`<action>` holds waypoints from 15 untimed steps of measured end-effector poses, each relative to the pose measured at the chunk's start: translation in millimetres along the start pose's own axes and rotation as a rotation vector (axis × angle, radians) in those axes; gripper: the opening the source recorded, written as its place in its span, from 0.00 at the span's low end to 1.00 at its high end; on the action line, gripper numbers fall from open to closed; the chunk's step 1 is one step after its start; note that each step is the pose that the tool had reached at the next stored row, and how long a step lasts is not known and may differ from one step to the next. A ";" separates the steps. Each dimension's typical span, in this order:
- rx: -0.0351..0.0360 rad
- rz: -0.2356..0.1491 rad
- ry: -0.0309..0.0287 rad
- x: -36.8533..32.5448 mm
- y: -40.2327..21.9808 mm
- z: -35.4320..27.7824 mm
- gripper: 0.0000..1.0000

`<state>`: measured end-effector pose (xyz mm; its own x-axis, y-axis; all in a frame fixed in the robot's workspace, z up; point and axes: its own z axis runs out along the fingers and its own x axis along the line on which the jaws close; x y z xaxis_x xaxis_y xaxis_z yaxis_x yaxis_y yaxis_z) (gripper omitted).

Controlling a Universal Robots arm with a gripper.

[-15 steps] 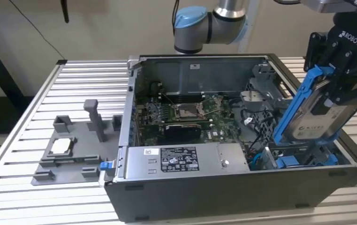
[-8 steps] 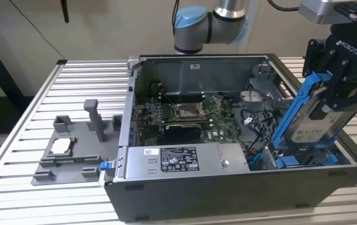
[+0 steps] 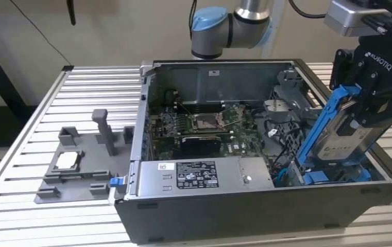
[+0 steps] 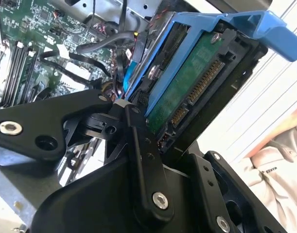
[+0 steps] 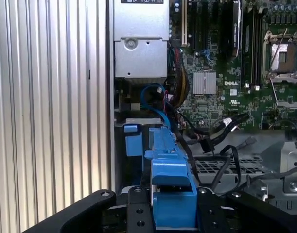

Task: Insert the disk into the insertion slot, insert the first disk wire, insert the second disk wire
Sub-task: 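Insert the disk into the insertion slot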

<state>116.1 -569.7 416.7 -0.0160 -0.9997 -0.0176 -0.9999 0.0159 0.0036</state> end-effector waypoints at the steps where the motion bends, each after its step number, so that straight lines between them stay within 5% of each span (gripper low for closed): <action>1: 0.0000 0.000 0.0000 0.0 0.0 0.9 0.32; 15: -0.0001 -0.003 0.0002 1.6 0.6 8.3 0.32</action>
<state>115.5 -571.2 408.4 -0.0128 -0.9998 -0.0175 -0.9999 0.0127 0.0036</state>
